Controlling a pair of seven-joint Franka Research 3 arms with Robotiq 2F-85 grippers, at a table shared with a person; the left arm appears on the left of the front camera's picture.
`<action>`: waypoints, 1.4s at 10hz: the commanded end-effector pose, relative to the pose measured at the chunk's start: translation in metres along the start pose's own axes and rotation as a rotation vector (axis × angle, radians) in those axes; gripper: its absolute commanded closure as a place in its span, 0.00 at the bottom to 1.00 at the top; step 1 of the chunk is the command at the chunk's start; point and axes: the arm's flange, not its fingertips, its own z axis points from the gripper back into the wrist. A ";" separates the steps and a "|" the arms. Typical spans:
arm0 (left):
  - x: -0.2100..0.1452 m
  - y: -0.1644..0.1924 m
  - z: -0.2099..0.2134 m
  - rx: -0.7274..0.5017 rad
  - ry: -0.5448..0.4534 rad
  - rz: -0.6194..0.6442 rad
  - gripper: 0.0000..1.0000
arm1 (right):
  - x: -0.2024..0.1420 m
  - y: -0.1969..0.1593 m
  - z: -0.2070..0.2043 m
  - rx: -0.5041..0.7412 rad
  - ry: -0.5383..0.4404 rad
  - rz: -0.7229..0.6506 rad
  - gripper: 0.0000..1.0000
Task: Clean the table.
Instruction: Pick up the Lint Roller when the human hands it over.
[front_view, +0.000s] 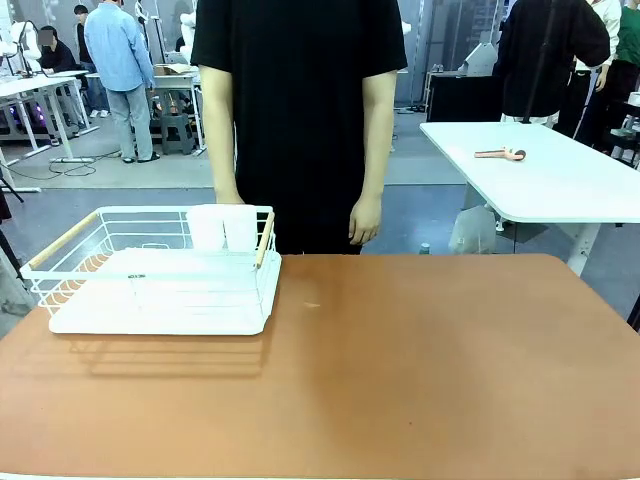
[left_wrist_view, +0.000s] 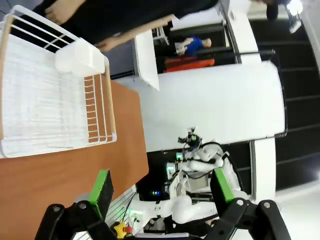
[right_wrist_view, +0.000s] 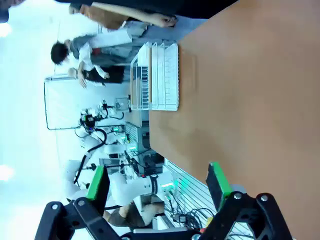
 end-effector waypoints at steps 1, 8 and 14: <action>0.003 -0.002 -0.016 0.044 0.018 0.001 0.00 | -0.001 0.011 0.001 0.005 -0.038 0.001 0.00; 0.006 0.017 -0.011 0.040 -0.004 0.045 0.00 | 0.000 -0.004 0.004 0.003 -0.017 -0.017 0.00; 0.006 0.017 -0.011 0.040 -0.004 0.045 0.00 | 0.000 -0.004 0.004 0.003 -0.017 -0.017 0.00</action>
